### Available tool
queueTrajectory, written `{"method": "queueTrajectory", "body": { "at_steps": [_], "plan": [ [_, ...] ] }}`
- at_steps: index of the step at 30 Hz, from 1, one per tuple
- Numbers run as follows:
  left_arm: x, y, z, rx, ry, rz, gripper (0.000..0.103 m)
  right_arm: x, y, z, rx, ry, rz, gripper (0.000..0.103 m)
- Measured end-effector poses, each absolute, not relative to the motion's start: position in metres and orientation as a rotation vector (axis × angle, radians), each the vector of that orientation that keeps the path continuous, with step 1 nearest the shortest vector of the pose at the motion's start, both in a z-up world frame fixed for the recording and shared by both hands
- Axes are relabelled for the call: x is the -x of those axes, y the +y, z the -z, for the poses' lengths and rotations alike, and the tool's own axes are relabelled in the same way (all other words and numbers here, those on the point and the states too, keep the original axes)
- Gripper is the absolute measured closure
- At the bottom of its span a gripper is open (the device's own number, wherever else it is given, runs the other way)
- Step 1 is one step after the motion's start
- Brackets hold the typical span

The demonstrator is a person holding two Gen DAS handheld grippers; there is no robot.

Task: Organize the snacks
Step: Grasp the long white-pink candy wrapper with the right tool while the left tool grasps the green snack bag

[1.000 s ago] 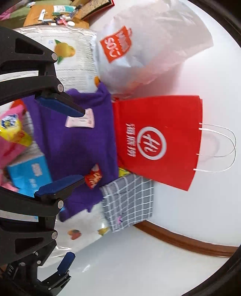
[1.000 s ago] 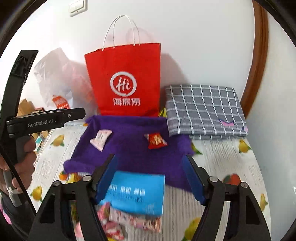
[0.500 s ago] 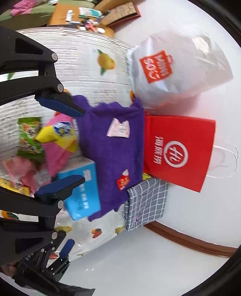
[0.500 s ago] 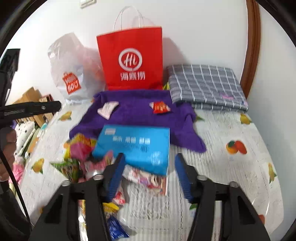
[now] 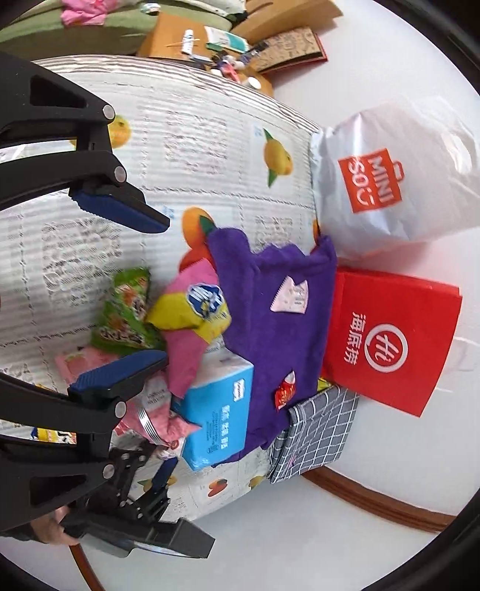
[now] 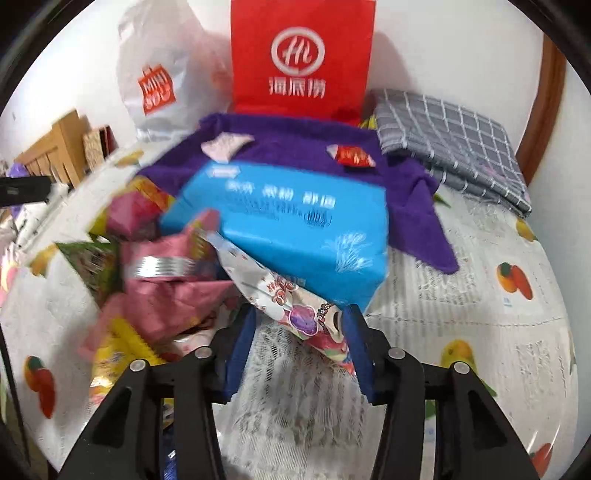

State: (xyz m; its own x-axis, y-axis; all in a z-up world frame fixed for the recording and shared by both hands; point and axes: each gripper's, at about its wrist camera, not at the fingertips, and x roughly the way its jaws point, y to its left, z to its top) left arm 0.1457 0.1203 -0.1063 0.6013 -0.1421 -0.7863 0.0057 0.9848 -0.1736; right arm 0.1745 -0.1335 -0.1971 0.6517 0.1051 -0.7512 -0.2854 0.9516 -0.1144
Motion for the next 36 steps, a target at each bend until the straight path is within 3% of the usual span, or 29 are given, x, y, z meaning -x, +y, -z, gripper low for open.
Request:
{"method": "queueTrajectory", "body": {
  "at_steps": [3,5,15,21,27,36],
  "plan": [
    [-0.140,0.123,0.114,0.155,0.939,0.064,0.039,-0.170,-0.133,0.199,0.279,0.793,-0.189,0.072],
    [-0.138,0.125,0.119,0.164,0.949,0.056,0.039,-0.164,-0.137,0.194,0.272,0.788,-0.201,0.077],
    [-0.134,0.106,0.144,0.225,0.979,0.107,0.039,-0.112,-0.188,0.157,0.130,0.834,-0.272,0.078],
    [-0.133,0.087,0.149,0.206,0.997,0.132,0.039,-0.102,-0.194,0.179,0.086,0.979,-0.345,0.077],
    [-0.132,0.083,0.151,0.182,1.013,0.123,0.039,-0.118,-0.184,0.191,0.069,0.875,-0.364,0.066],
    [-0.140,0.093,0.160,0.212,1.019,0.103,0.039,-0.147,-0.173,0.197,0.023,0.840,-0.390,0.070]
  ]
}}
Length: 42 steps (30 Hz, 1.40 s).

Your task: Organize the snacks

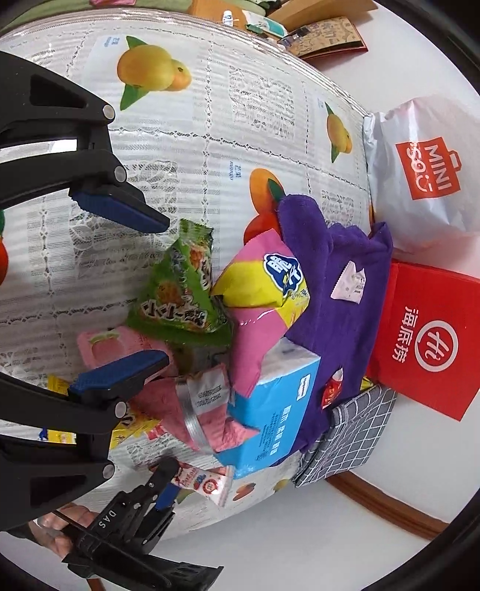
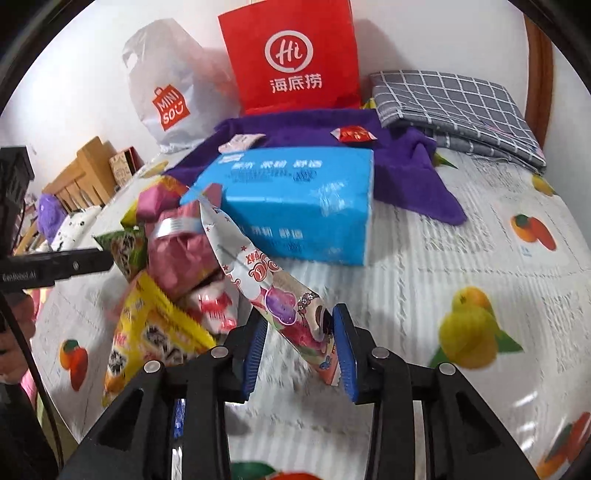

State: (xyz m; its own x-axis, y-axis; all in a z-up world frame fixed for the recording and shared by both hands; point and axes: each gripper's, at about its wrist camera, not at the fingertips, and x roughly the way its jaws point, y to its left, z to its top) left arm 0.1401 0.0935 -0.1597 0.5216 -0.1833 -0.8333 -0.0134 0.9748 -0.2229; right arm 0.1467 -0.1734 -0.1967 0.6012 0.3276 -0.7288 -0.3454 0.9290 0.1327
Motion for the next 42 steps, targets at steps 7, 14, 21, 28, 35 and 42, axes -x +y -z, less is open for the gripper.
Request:
{"method": "queueTrajectory", "body": {
  "at_steps": [7,14,21,28,35,42],
  "plan": [
    [-0.155,0.094,0.171,0.216,1.013,0.100,0.039,-0.138,-0.185,0.196,0.045,0.805,-0.341,0.070],
    [-0.162,0.083,0.181,0.163,0.977,0.107,0.049,-0.133,-0.201,0.202,0.095,0.747,-0.243,0.070],
    [-0.156,0.090,0.182,0.086,0.899,0.102,0.051,-0.144,-0.208,0.203,0.061,0.729,-0.219,0.070],
    [-0.150,0.094,0.189,0.115,0.828,0.106,0.051,-0.153,-0.211,0.205,0.031,0.743,-0.192,0.070],
    [-0.154,0.098,0.196,0.175,0.853,0.130,0.049,-0.157,-0.204,0.209,0.082,0.769,-0.161,0.066],
    [-0.154,0.101,0.197,0.200,0.849,0.138,0.051,-0.157,-0.219,0.209,-0.025,0.768,-0.236,0.066]
  ]
}}
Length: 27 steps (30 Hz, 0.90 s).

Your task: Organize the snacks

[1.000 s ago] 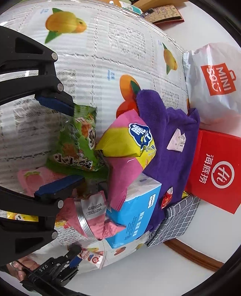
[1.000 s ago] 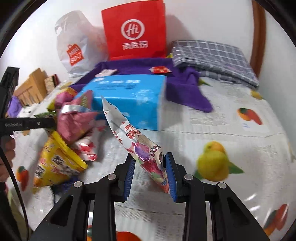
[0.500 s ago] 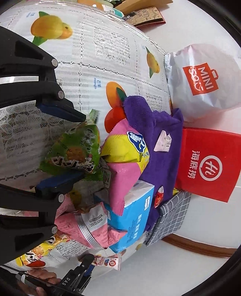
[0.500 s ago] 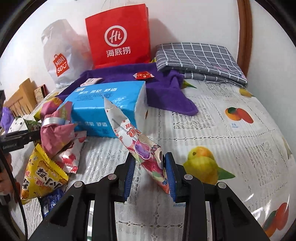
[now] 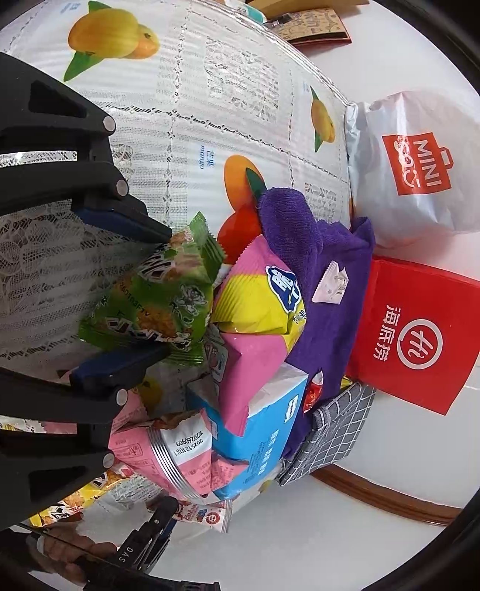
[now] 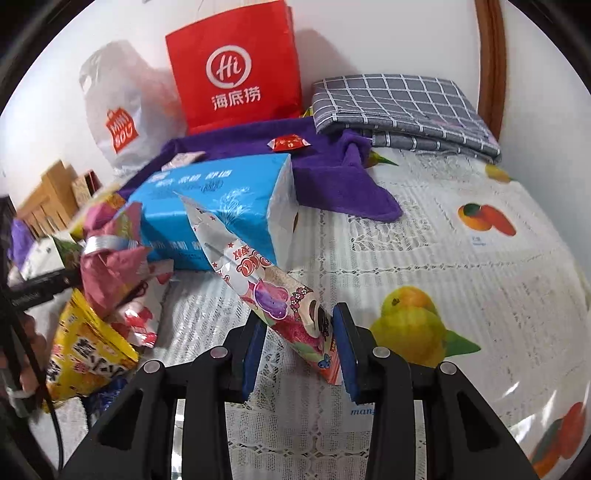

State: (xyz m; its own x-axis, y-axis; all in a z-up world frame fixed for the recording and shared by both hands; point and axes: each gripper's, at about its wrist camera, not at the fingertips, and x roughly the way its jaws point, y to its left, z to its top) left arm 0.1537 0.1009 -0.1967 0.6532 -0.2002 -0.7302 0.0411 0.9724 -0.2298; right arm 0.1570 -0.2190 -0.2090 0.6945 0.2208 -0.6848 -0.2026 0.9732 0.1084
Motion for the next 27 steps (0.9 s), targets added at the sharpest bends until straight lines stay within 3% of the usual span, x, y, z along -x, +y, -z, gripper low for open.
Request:
{"method": "queueTrajectory", "body": {
  "at_steps": [14,27],
  "plan": [
    [-0.145,0.099,0.189,0.198,0.865,0.170,0.055,-0.155,-0.215,0.207,-0.013,0.758,-0.232,0.069],
    [-0.110,0.100,0.138,0.147,0.820,0.180,0.055,-0.137,-0.197,0.195,0.045,0.704,-0.216,0.078]
  ]
}}
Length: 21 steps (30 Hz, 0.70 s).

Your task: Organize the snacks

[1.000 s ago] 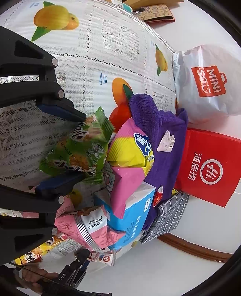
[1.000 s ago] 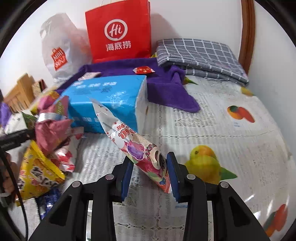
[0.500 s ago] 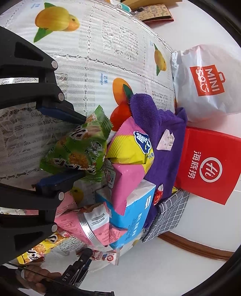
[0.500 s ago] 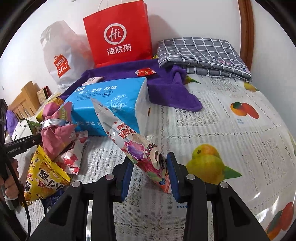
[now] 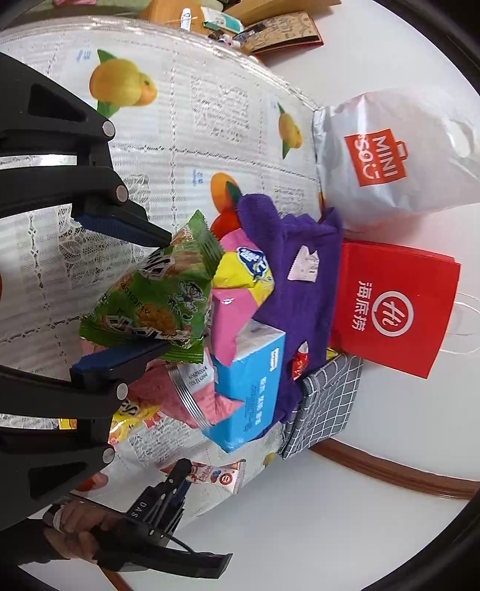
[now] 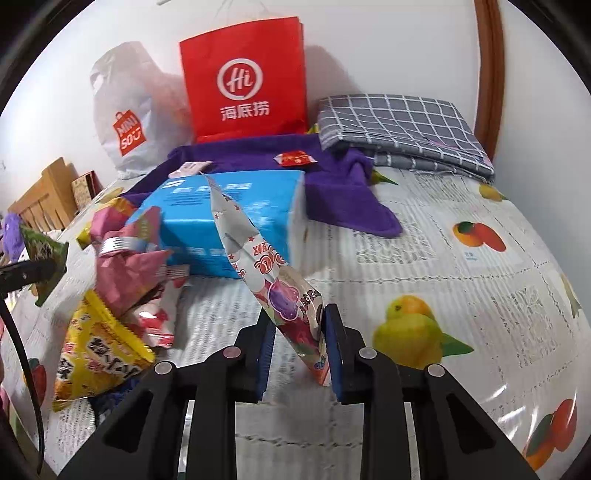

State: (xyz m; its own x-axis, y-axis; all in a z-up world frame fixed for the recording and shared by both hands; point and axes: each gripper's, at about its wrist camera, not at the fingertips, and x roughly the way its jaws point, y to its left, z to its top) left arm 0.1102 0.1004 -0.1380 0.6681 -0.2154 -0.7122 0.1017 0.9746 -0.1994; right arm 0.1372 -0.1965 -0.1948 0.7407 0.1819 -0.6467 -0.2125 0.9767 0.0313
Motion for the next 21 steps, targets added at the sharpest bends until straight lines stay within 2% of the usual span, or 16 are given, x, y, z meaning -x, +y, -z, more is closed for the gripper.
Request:
{"method": "queueTrajectory", "body": {
  "at_steps": [10,21],
  "plan": [
    [-0.118,0.095,0.109,0.167,0.810,0.212,0.055,-0.119,-0.181,0.152,0.042,0.638,-0.259,0.078],
    [-0.148,0.079,0.075,0.152,0.794,0.242,0.055,-0.136,-0.166,0.106,0.045,0.589,-0.284,0.078]
  ]
}}
